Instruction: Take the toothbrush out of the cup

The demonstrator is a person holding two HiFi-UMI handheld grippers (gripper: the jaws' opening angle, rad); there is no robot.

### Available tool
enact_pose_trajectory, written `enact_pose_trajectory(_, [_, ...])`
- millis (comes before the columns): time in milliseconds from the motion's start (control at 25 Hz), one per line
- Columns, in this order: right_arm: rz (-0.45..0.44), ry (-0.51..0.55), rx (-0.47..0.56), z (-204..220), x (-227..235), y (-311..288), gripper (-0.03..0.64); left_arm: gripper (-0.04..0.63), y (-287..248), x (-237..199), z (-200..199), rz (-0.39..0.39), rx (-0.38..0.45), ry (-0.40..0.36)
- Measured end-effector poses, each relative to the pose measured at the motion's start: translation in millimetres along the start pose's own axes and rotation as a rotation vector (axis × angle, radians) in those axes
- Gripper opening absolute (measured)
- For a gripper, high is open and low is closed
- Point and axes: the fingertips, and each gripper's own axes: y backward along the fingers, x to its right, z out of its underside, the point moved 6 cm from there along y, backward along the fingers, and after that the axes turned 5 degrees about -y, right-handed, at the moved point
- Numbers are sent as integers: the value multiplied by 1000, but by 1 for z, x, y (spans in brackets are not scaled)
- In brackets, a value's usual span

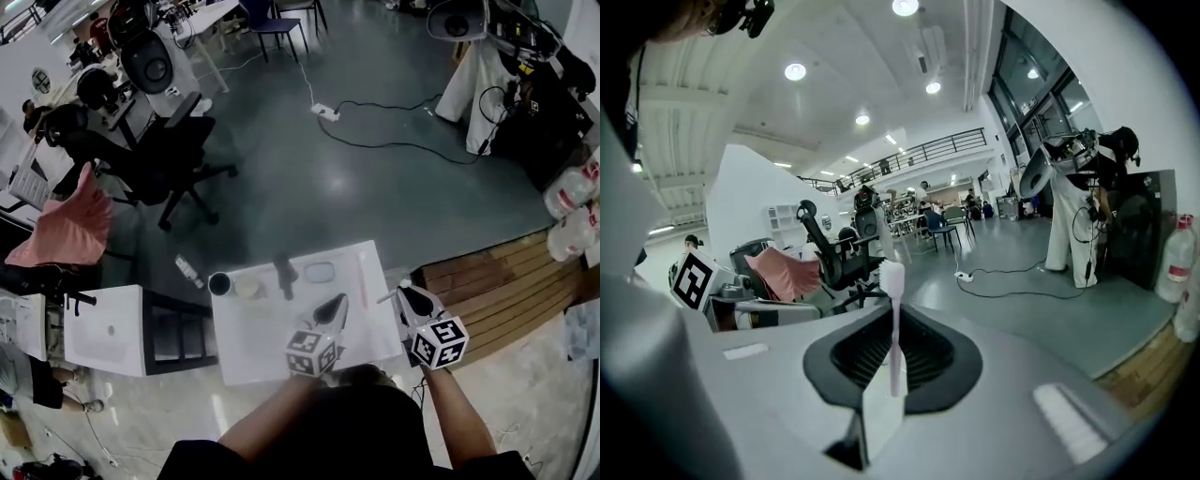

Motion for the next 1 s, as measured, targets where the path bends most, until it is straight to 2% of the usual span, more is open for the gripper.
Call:
enact_pose_trajectory(320, [-66,-43,-196,53,70,-34,21,3,-41,13,33,-66,-93,56])
enact_pose_trajectory(600, [-142,-66,-386,93,95,-77,21,3,-57,7,38,-90,-97,120])
enact_pose_trajectory(720, [-148,-49,-457,108,99,-97,23,3,-57,-1,37,-105,-84,138])
enact_pose_trajectory(800, [-148,-60,-475,113,104,-109,23,3,-57,-5,36,-113,-81,144])
enact_pose_trajectory(1000, [-139,-162,-493,129,116,-143,25,3,-57,-12,44,-135,-85,171])
